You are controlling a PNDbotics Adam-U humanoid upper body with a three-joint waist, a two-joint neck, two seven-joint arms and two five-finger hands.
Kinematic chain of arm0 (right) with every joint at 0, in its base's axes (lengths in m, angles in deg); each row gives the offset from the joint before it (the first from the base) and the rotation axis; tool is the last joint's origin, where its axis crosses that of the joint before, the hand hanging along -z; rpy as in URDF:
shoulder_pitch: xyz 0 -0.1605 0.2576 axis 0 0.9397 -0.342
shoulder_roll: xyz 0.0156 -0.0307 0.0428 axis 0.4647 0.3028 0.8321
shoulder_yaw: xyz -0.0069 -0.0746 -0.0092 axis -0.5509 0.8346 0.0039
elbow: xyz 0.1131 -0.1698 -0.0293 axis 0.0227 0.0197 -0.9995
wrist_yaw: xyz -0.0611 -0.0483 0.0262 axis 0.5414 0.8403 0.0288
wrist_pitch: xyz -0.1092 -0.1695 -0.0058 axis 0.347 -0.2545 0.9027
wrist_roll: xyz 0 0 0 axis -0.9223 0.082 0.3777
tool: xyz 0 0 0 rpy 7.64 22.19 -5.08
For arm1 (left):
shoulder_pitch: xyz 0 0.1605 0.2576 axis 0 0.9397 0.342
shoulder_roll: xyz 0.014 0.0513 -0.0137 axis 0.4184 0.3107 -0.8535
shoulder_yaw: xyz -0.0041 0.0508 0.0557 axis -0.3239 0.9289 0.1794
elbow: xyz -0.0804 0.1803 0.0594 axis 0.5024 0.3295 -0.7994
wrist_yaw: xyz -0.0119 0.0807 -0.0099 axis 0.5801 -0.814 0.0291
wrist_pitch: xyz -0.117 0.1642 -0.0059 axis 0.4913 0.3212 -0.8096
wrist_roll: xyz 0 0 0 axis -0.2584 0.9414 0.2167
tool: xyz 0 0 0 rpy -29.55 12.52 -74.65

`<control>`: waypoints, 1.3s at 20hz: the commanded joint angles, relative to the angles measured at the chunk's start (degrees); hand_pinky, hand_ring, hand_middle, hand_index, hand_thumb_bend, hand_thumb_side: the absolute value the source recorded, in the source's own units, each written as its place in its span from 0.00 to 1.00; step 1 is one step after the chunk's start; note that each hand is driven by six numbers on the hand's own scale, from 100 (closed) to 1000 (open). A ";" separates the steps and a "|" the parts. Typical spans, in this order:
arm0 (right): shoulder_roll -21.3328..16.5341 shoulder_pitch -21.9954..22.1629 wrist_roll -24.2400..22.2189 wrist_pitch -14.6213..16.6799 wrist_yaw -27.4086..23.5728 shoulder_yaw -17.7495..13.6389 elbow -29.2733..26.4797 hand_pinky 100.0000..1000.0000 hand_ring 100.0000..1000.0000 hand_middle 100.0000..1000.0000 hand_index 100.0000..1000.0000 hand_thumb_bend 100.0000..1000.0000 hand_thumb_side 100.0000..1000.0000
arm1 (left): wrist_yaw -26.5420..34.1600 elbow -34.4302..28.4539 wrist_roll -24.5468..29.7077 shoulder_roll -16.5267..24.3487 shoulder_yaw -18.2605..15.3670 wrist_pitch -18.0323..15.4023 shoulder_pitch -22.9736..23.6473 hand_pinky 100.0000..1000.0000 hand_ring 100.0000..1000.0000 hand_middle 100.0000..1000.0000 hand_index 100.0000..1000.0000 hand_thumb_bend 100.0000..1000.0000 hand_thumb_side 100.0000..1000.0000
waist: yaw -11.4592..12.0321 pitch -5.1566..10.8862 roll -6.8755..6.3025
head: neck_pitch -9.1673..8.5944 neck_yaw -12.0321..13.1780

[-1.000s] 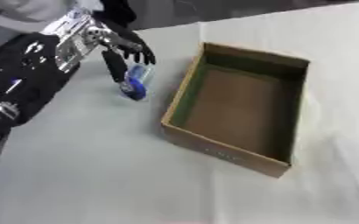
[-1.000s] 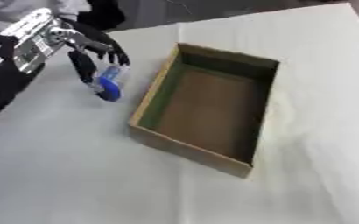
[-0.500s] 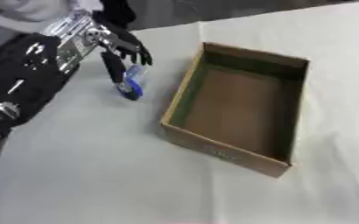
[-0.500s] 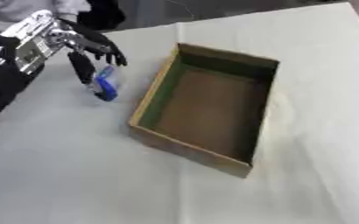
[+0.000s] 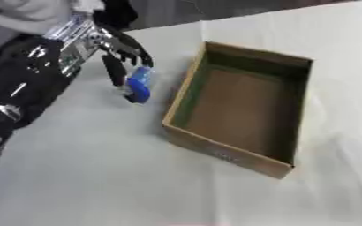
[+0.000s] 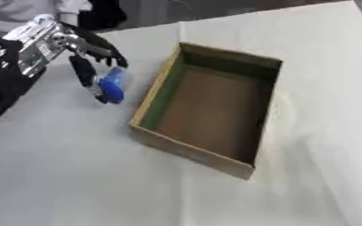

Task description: Pick up objects on the table and place them in the box.

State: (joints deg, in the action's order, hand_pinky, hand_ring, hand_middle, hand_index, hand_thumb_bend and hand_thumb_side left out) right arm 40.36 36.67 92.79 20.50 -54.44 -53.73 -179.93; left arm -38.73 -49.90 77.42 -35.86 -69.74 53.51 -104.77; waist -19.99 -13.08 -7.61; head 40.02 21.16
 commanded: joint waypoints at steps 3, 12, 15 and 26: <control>-0.46 -0.89 0.00 -0.17 0.21 -0.50 -0.89 0.12 0.30 0.26 0.38 0.00 1.00 | -1.69 0.08 1.02 1.42 -0.84 -1.64 -0.36 0.77 0.82 0.94 1.00 0.77 0.35 | 0.00 0.79 0.36 | -0.77 0.36; -0.39 -0.92 0.06 -0.15 0.18 -0.52 -0.89 0.12 0.30 0.26 0.38 0.00 1.00 | -3.80 0.33 1.02 0.98 -1.04 -2.76 -0.18 0.76 0.81 0.92 1.00 0.75 0.34 | -0.03 0.77 0.48 | -0.91 0.60; -0.36 -0.99 0.08 -0.17 0.17 -0.54 -0.89 0.12 0.30 0.26 0.38 0.00 1.00 | -4.02 0.28 1.02 0.82 -1.13 -3.16 -0.14 0.76 0.80 0.91 1.00 0.73 0.32 | -0.07 0.69 0.48 | -0.93 0.65; -0.23 -1.18 0.09 -0.12 0.11 -0.56 -0.89 0.12 0.30 0.26 0.38 0.00 0.99 | -5.18 -0.13 1.00 0.30 -1.82 -3.91 0.32 0.74 0.76 0.84 0.97 0.70 0.29 | -0.17 0.46 0.57 | -1.04 0.70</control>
State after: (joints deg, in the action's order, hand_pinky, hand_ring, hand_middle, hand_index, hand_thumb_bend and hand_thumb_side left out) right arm 40.81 36.36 92.80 20.49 -54.43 -53.73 -179.93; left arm -43.74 -49.49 76.15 -36.90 -70.45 52.15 -104.06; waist -20.12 -13.42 -7.57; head 40.00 21.20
